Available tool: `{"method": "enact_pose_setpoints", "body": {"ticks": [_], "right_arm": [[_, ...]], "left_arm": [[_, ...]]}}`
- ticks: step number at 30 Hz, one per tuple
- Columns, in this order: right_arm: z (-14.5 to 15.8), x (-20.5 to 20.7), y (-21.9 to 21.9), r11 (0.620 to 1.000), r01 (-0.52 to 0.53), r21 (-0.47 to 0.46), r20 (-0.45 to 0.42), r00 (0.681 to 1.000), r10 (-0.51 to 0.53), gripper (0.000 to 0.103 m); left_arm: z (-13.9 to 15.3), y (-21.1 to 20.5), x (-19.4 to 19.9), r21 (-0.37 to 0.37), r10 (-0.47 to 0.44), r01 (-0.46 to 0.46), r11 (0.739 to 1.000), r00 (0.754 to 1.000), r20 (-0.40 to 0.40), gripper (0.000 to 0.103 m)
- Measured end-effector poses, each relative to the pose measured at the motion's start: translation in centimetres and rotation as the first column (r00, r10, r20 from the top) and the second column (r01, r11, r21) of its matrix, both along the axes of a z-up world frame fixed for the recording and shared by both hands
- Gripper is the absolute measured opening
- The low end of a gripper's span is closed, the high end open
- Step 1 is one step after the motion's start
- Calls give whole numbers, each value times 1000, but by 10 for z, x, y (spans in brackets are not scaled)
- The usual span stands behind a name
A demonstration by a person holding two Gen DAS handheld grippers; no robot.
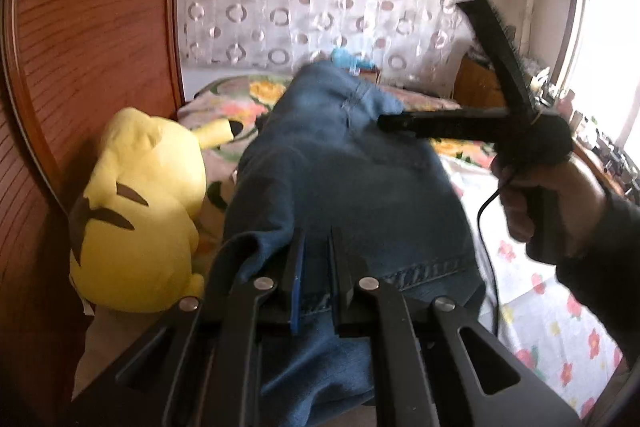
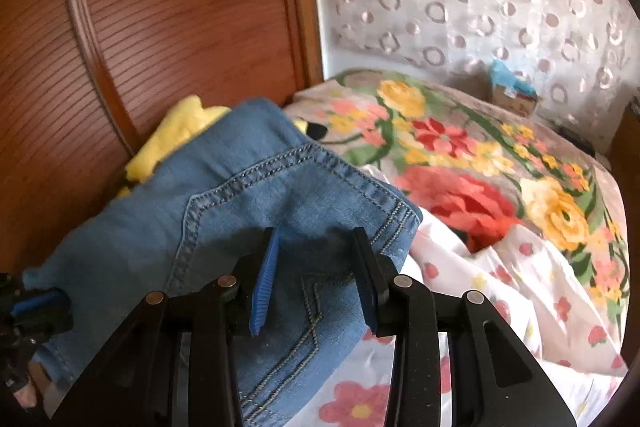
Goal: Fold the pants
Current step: 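Open the right gripper over the jeans stack while the left gripper keeps holding, then lower the jeans onto the other folded jeans and open the left gripper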
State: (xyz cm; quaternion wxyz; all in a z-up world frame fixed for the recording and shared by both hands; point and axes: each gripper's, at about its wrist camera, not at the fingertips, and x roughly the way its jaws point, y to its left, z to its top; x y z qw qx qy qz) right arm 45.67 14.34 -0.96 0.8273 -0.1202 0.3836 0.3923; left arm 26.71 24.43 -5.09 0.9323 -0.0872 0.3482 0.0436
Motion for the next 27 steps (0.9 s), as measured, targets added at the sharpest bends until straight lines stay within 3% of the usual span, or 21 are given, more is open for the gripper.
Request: {"method": "enact_pose_setpoints", "body": {"ticks": [6, 17, 22, 27], "right_arm": [[23, -21, -18, 999, 16, 30, 20, 1000, -16, 35], [100, -114, -94, 991, 21, 131, 117, 992, -37, 36], [115, -151, -126, 989, 33, 146, 144, 988, -54, 37], [123, -187, -159, 985, 57, 161, 167, 982, -84, 45]], "left_arm": [[15, -12, -18, 15, -8, 7, 1000, 1000, 28, 8], [61, -52, -67, 60, -48, 42, 997, 992, 113, 8], [76, -80, -91, 85, -73, 62, 995, 987, 141, 8], [84, -108, -110, 103, -106, 91, 990, 982, 155, 8]]}}
